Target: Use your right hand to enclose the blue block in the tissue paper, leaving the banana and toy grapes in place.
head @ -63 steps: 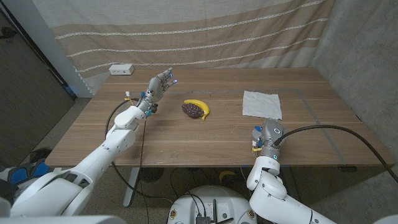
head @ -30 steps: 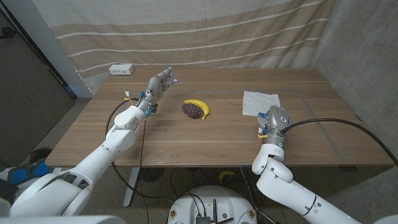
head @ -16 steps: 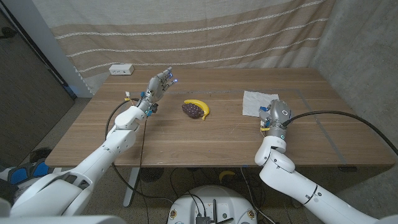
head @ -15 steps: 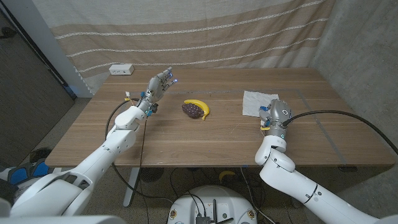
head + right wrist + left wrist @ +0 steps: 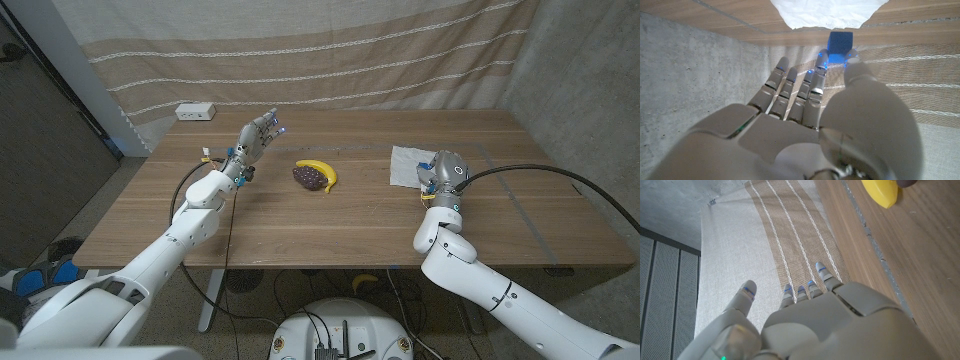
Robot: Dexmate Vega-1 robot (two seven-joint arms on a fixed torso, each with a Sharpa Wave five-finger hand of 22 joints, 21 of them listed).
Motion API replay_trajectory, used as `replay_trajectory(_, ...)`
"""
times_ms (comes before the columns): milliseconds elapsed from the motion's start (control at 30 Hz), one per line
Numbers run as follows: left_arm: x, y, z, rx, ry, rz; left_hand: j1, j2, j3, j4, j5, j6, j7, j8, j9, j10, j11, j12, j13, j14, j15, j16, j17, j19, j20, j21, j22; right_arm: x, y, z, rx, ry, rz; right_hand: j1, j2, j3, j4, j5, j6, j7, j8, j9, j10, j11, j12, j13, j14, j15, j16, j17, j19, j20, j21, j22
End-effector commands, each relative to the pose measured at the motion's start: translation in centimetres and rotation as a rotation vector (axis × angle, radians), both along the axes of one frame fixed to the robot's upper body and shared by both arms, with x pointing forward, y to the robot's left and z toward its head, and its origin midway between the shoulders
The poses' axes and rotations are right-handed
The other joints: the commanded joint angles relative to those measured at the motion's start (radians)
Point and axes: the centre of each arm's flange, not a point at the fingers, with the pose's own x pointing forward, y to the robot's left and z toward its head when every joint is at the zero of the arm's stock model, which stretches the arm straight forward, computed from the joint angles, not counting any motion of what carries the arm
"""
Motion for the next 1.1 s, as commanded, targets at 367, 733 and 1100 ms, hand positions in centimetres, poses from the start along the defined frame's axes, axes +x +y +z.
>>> replay_trajectory(367,-0.2,-0.5,-0.1,-0.004,-0.002,0.003,-0.010,0.030,0.001,-0.006,-0.003,0.007,0.000,0.001,0.005,0.000,0.003,0.004,0.005,-0.001,-0.002,0.001,0.002,0.006,0.001,-0.005,0.003,2.7,-1.1,2.1,-0.038,0.010,0.012,0.028,0.031,-0.006,0.002,0.006,0.041,-0.041,0.007,0.013,0.010,-0.004,-0.002,0.006,0.004,-0.168,0.002,0.003,0.001,-0.008,0.008,0.004)
replay_trajectory(733,-0.4,-0.7,-0.1,-0.009,-0.005,0.014,-0.010,0.030,0.001,-0.008,-0.003,0.007,0.000,0.001,0.005,0.000,0.003,0.004,0.005,-0.002,-0.002,0.001,0.002,0.007,0.001,-0.007,0.003,4.1,-1.6,2.8,-0.028,0.013,0.018,0.030,0.034,-0.008,0.001,0.006,0.039,-0.039,0.008,0.012,0.011,-0.004,-0.003,0.007,0.005,-0.168,0.001,0.001,0.000,-0.009,0.010,0.004)
replay_trajectory(1100,-0.5,-1.2,-0.3,-0.020,0.001,0.013,-0.011,0.030,0.001,-0.009,-0.003,0.007,0.000,0.001,0.005,0.001,0.004,0.004,0.005,-0.002,-0.003,0.001,0.002,0.007,0.001,-0.008,0.003,5.2,-2.2,3.0,-0.016,0.027,0.007,0.031,0.036,-0.011,0.002,0.006,0.037,-0.039,0.011,0.013,0.012,-0.005,-0.004,0.007,0.007,-0.168,-0.001,-0.001,-0.001,-0.009,0.011,0.004)
